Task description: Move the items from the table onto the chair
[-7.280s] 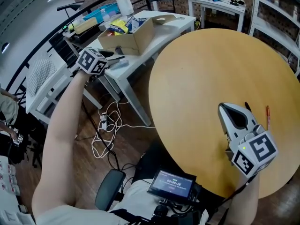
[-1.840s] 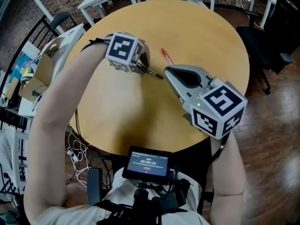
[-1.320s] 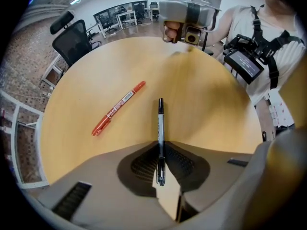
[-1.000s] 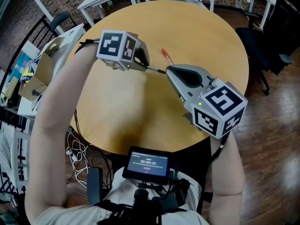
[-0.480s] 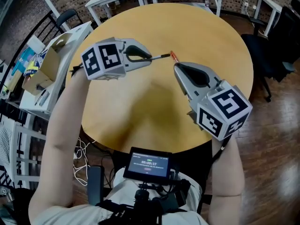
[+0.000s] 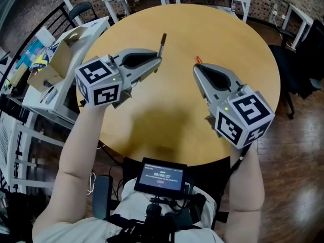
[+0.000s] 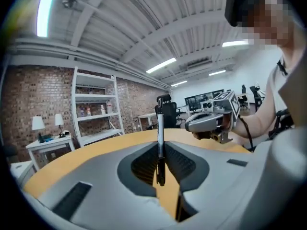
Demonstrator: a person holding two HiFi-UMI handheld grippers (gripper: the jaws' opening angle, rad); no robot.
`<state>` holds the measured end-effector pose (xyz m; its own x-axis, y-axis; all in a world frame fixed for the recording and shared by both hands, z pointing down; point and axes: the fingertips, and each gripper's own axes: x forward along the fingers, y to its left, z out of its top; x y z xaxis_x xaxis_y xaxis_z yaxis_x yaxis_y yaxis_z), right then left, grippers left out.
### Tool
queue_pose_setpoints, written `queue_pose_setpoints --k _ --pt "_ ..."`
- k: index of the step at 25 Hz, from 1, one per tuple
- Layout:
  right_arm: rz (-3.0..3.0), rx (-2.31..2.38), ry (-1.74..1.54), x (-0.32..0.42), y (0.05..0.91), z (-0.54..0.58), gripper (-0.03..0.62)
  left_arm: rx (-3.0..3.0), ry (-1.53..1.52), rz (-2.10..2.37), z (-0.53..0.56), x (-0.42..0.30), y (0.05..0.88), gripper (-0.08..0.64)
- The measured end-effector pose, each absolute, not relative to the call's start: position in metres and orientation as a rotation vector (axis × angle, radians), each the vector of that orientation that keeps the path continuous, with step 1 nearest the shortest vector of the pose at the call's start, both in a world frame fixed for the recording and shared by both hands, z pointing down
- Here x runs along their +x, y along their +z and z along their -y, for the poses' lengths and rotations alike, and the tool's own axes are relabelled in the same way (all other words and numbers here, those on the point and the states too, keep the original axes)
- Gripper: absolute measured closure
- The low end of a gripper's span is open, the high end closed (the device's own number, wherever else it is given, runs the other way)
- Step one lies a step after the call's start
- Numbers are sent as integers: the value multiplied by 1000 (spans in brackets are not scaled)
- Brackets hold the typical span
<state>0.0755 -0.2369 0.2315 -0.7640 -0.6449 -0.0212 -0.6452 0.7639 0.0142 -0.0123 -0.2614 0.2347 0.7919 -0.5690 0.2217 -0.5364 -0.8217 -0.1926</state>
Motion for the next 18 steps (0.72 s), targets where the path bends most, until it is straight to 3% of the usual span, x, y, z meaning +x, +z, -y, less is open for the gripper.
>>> queue_pose_setpoints --k 8,18 --pt "-2990 -974 35 40 230 234 589 -2815 -359 -1108 252 -60 234 502" --pt "-3066 -768 39 -36 226 224 589 -2657 -407 -1439 245 -173 234 502"
